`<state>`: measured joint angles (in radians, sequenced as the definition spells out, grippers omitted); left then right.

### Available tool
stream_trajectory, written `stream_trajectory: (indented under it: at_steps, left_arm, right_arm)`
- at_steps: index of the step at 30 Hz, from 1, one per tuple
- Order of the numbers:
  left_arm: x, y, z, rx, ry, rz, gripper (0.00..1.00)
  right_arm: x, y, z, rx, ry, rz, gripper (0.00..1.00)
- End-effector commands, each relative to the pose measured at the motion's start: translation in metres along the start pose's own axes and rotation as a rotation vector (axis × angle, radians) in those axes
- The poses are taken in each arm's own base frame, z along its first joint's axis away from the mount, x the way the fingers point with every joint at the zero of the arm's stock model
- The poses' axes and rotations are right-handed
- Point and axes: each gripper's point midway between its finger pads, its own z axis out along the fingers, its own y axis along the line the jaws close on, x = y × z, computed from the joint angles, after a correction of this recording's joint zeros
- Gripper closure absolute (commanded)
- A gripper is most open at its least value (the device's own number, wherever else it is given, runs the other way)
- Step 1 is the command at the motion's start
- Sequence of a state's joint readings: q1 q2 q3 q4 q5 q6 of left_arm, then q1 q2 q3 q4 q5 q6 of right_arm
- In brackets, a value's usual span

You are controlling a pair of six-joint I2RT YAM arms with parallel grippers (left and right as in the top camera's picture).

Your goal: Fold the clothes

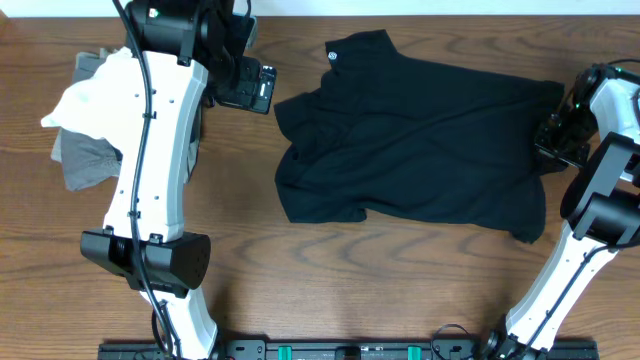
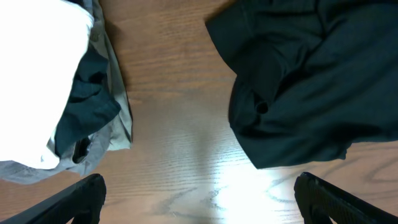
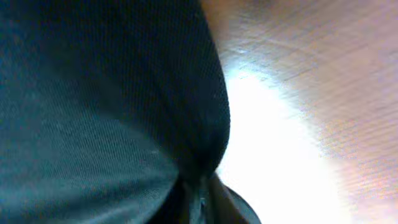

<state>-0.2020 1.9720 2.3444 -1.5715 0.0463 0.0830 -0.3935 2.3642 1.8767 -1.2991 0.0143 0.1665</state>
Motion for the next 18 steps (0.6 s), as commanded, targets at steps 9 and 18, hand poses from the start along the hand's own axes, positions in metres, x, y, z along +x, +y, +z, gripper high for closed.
stream_trajectory:
  at_steps: [9,18]
  left_arm:
    - [-0.005,0.0,-0.003,0.005,-0.029,0.01,0.02]
    - [-0.001,0.0,-0.003,0.007,-0.014,0.006,0.02]
  right_arm:
    - [0.015,-0.124,-0.047,0.348,-0.039,0.234,0.91]
    - [0.02,-0.098,-0.098,0.019,-0.166,0.2,0.58]
